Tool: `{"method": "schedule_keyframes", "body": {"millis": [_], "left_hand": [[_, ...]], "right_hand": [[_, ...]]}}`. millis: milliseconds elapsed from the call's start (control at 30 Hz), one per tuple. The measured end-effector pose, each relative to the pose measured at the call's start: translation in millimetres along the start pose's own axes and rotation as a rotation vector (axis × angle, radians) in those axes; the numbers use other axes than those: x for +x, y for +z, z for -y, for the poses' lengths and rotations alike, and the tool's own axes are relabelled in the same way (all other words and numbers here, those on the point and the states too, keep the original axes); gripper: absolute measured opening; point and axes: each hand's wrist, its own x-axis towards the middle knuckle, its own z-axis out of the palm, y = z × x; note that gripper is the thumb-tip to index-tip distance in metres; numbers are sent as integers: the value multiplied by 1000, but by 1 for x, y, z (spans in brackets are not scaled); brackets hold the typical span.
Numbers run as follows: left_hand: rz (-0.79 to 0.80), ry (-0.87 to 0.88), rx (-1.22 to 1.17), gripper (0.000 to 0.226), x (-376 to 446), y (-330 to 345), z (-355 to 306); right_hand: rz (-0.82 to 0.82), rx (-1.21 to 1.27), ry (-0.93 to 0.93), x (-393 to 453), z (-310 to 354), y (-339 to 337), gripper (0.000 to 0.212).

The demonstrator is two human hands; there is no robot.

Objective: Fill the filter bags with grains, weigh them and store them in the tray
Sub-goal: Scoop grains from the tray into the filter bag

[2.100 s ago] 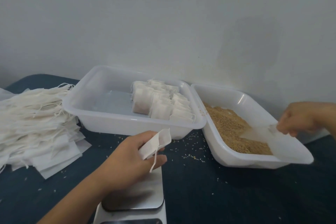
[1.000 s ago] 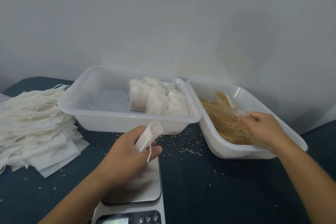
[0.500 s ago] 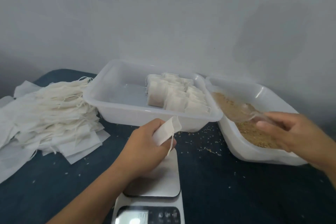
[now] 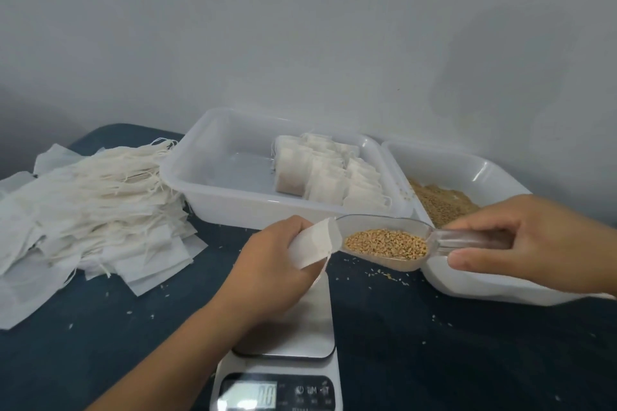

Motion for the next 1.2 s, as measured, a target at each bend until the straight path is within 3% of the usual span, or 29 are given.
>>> {"method": "schedule_keyframes", "body": {"millis": [100, 400, 700, 900, 1200], "left_hand": [[9, 44, 49, 21, -1, 1, 0], [21, 82, 48, 22, -1, 2, 0], [56, 98, -8, 22, -4, 1, -5], [55, 89, -26, 18, -4, 4, -5], [73, 64, -93, 20, -4, 5, 0]], "right_hand": [[25, -27, -40, 7, 7, -6, 33], [115, -29, -73, 16, 33, -17, 26], [165, -88, -3, 14, 46, -27, 34], [156, -205, 24, 17, 53, -38, 53], [146, -208, 3, 21, 67, -43, 39]]}}
